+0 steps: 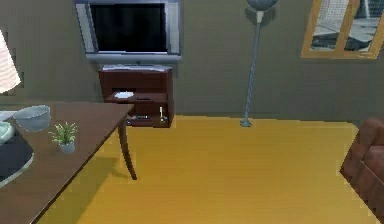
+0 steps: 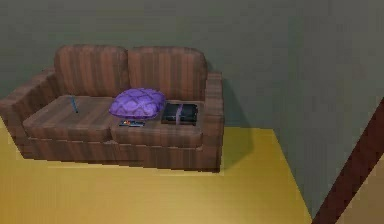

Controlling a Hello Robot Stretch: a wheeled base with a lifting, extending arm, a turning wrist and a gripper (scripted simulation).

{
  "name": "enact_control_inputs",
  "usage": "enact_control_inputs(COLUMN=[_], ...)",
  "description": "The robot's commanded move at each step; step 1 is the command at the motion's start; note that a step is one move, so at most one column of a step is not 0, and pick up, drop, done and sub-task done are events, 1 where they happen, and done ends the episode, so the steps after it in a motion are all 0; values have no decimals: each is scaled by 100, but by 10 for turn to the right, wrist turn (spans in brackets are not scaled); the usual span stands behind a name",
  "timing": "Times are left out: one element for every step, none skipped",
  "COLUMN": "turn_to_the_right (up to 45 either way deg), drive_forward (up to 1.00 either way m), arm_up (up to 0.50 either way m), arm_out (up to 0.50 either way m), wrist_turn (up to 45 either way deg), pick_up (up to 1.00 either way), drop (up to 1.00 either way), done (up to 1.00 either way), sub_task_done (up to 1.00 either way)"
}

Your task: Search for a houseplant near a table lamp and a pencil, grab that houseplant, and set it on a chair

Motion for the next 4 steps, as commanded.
enact_control_inputs(turn_to_the_right=[0, 0, -450, -450], drive_forward=[10, 60, 0, 0], arm_up=[0, 0, 0, 0], arm_out=[0, 0, 0, 0], wrist_turn=[0, 0, 0, 0], pick_up=[0, 0, 0, 0], drop=[0, 0, 0, 0], done=[0, 0, 0, 0], sub_task_done=[0, 0, 0, 0])
